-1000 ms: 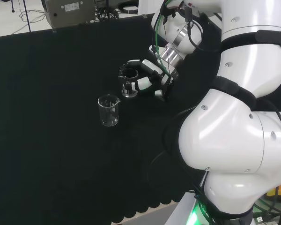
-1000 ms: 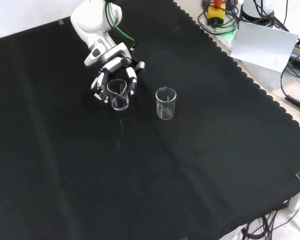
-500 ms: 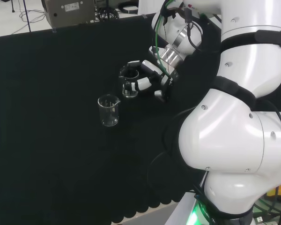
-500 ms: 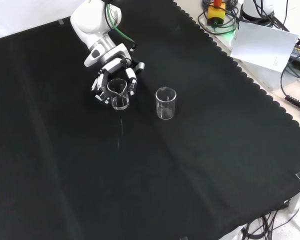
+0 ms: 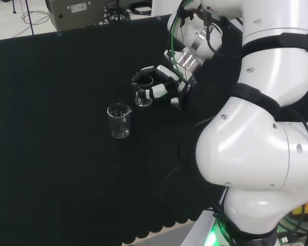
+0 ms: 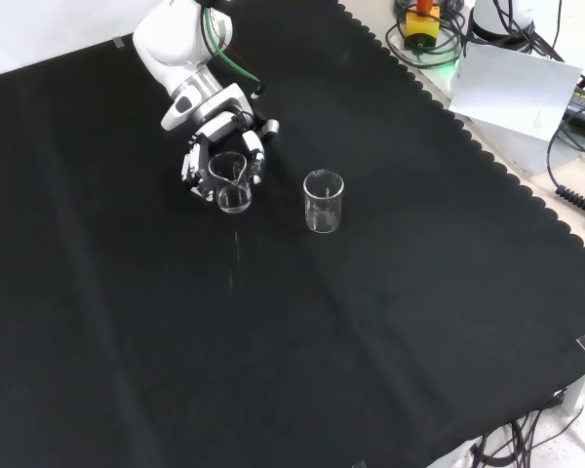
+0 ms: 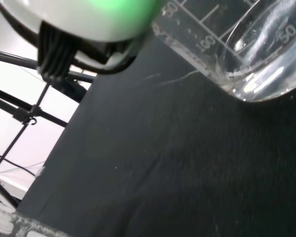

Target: Pick up the beaker on the right.

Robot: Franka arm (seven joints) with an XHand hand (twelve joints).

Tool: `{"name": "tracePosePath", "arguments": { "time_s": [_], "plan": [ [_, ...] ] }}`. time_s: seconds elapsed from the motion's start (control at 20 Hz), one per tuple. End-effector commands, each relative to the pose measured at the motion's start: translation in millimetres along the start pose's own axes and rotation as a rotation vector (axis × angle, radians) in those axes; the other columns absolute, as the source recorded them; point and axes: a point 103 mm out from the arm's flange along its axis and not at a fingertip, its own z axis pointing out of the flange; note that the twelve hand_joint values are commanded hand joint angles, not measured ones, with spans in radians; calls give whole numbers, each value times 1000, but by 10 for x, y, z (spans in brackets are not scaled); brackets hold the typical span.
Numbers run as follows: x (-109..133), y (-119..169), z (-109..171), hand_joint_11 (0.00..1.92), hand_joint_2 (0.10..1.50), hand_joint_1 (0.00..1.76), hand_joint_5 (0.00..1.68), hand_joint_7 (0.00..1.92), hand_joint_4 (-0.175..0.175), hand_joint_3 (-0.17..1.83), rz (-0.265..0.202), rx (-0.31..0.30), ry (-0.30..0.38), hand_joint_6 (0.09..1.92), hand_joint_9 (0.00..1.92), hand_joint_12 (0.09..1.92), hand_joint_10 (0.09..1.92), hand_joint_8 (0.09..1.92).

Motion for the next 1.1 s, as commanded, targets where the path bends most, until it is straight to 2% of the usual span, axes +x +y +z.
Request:
{"name": "tracePosePath", "arguments": {
  "time_s": [0.05,0.15,0.2,0.4,0.7,1.0,1.1],
  "plan": [
    [159,58,-48,1230,664,1173,1420,1318,46,530,33,-33,-118,292,1430,829,228,407],
    [236,66,-50,1347,683,1169,1495,1433,105,488,17,-46,-149,158,1535,739,113,277],
    [275,69,-57,1378,686,1168,1513,1465,122,480,9,-55,-157,123,1564,719,87,241],
    [488,74,-163,1437,668,1165,1548,1538,165,505,-28,-96,-202,87,1620,681,87,167],
    [762,-5,-408,1500,621,1171,1580,1659,175,581,-51,-124,-247,87,1714,655,87,109],
    [981,-169,-585,1522,602,1176,1590,1716,174,614,-35,-96,-288,87,1763,639,87,87],
    [1056,-229,-622,1526,599,1179,1592,1726,163,621,-29,-77,-298,87,1771,635,87,87]
  ]
}}
